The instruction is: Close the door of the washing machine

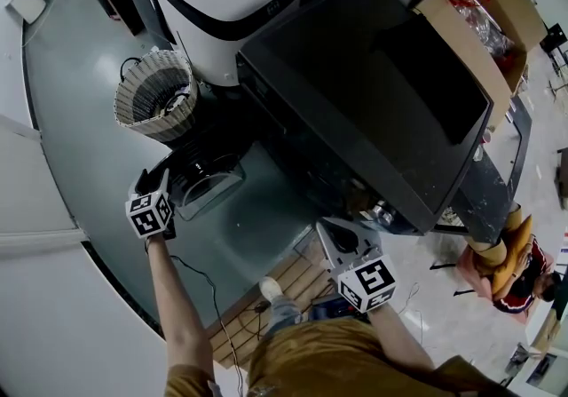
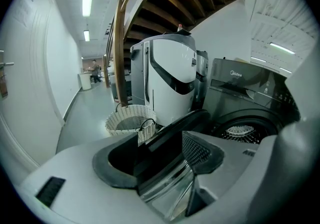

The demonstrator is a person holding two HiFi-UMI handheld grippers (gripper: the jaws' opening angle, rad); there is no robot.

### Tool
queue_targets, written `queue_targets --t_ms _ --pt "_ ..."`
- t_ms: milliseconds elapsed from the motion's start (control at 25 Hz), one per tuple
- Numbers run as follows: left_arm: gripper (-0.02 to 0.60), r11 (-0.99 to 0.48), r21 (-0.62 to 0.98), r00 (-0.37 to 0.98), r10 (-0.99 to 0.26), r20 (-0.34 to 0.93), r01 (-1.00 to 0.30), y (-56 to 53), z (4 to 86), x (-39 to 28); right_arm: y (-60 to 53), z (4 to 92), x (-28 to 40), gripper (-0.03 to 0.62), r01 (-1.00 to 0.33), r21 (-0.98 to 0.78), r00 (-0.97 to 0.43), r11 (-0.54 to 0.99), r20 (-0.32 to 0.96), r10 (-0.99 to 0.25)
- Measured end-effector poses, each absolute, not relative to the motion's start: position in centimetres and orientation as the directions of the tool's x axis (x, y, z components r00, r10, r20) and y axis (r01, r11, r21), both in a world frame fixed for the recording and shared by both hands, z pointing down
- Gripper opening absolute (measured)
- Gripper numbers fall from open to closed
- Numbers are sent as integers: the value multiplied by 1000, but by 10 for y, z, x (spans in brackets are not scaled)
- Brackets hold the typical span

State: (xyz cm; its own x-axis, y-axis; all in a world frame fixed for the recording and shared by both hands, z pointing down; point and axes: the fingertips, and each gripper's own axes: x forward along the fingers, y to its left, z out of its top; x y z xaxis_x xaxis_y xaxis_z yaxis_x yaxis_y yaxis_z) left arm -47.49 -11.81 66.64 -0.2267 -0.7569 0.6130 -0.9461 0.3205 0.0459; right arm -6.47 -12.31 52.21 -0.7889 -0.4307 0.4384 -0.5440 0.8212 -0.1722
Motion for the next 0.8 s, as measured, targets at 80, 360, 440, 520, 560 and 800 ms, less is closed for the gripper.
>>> queue_targets --t_ms 80,360,440,520,560,800 --pt "282 322 46 -226 -754 617 -946 -116 666 -472 -122 521 -63 11 -541 -172 -791 823 435 -430" --pt "282 319 36 -224 -737 638 -947 -107 665 -461 -117 514 -59 11 -537 -175 -796 825 427 -428" --pt "282 320 34 -225 -734 641 -947 -105 665 -458 -116 513 -57 11 -535 -174 -799 827 424 -427" --pt "282 320 33 -225 -730 646 -947 -103 667 -453 -114 511 -54 11 -531 -172 -802 830 420 -426" --pt "282 320 32 -224 -727 650 -947 -101 667 -451 -113 511 -52 11 -528 -170 -803 832 417 -425" --pt "279 314 30 -213 -707 675 -949 -92 668 -438 -109 503 -43 11 -524 -162 -808 836 407 -427"
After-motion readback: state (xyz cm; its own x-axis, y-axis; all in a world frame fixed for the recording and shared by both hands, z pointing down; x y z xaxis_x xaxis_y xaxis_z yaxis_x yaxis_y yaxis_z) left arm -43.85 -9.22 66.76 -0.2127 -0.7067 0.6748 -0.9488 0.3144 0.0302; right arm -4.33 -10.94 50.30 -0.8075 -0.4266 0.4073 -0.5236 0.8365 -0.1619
